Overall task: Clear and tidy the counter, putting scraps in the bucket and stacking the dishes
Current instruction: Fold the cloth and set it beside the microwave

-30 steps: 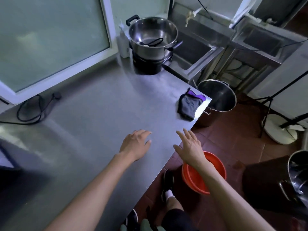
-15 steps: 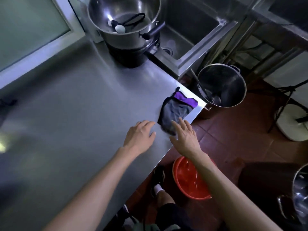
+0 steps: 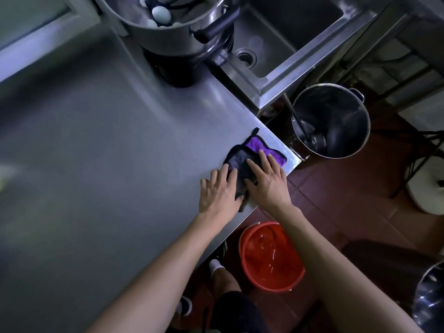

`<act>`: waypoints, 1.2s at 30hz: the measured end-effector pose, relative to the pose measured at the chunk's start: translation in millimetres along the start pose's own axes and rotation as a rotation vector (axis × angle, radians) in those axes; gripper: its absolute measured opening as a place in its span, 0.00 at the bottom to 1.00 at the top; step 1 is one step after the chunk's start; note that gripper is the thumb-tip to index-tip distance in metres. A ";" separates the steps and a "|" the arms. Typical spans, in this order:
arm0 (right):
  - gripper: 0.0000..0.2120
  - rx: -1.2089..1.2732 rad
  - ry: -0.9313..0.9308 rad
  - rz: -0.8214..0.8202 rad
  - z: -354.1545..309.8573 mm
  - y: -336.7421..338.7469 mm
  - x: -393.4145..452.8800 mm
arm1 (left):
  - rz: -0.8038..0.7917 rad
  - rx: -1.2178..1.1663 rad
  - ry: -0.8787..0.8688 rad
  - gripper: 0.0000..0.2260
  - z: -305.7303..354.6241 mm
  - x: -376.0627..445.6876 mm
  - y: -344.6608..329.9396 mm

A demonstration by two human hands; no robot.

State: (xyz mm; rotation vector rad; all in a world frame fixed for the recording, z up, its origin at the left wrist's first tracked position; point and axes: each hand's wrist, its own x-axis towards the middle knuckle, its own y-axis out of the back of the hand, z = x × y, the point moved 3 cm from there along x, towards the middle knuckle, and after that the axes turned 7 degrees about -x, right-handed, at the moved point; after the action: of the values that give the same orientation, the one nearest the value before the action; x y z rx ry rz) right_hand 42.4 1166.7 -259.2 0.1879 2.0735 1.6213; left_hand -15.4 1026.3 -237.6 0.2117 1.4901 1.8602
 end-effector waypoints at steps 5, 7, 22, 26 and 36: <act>0.29 -0.026 -0.029 0.014 -7.7 -4.8 -6.9 | 0.005 0.043 -0.037 0.32 -15.0 2.9 3.2; 0.27 -0.007 -0.017 0.012 -12.0 -2.7 -8.9 | 0.019 0.033 -0.023 0.32 -23.8 3.6 7.7; 0.27 -0.046 0.160 0.058 -29.0 -5.8 -15.4 | 0.102 0.027 0.023 0.26 -47.0 -1.1 7.0; 0.23 -0.052 0.179 0.031 -41.6 -8.1 -22.2 | 0.125 -0.004 0.022 0.21 -55.2 -18.5 6.4; 0.21 0.049 0.323 0.006 -120.9 -29.9 -83.9 | 0.191 -0.065 0.121 0.19 -112.7 -121.3 9.0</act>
State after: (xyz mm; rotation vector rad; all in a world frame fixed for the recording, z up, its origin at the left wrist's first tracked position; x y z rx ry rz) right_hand 65.1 1019.2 -242.1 -0.0562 2.3537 1.6966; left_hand 6.6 862.3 -228.1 0.2201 1.5334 2.1028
